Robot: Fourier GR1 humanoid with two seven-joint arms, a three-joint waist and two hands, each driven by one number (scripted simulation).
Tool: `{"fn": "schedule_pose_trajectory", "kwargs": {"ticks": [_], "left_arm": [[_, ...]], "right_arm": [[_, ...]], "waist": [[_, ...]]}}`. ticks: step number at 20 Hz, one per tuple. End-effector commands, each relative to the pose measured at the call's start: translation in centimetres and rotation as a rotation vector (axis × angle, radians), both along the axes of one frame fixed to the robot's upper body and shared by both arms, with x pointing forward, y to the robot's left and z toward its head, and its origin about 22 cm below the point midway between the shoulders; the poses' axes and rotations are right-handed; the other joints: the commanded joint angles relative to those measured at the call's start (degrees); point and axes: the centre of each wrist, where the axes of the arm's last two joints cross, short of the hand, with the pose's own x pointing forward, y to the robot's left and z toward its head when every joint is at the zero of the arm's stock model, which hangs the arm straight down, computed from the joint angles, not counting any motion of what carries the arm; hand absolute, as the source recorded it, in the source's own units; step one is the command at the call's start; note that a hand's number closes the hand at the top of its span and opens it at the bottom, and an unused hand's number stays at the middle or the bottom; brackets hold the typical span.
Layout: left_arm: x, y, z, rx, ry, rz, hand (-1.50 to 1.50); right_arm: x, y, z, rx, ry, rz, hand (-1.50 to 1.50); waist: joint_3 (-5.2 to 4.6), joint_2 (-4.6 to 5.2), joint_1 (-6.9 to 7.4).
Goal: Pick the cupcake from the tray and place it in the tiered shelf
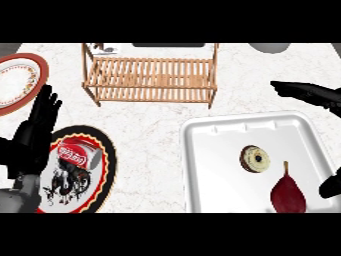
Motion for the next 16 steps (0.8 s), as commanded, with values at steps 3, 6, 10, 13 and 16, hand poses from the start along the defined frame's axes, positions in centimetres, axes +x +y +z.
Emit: {"fn": "schedule_pose_trajectory", "kwargs": {"ticks": [3,6,10,13,16], "left_arm": [[-0.2,-0.1,0.1,0.007,0.008,0.018,0.0],[0.2,-1.3,1.0,0.001,-0.003,-0.016,0.0],[0.1,0.5,0.3,-0.002,-0.018,0.004,0.0],[-0.1,-1.6,0.8,0.0,0.009,-0.013,0.0],[0.7,0.0,1.4,-0.005,-0.014,-0.001,0.0]], "right_arm": [[-2.5,4.0,5.4,-0.435,-0.208,0.027,-1.5],[-3.5,6.2,3.8,-0.56,-0.218,-0.009,-1.5],[-3.8,9.2,2.1,-0.617,-0.193,-0.062,-1.5],[-4.1,10.4,-0.2,-0.7,-0.192,-0.073,-1.5],[-4.2,10.3,-1.2,-0.802,-0.233,-0.07,-1.5]], "waist": [[-0.12,-0.26,-0.07],[-0.02,0.09,-0.06],[-0.01,0.37,0.2],[0.06,0.36,0.25],[0.07,0.42,0.11]]}}
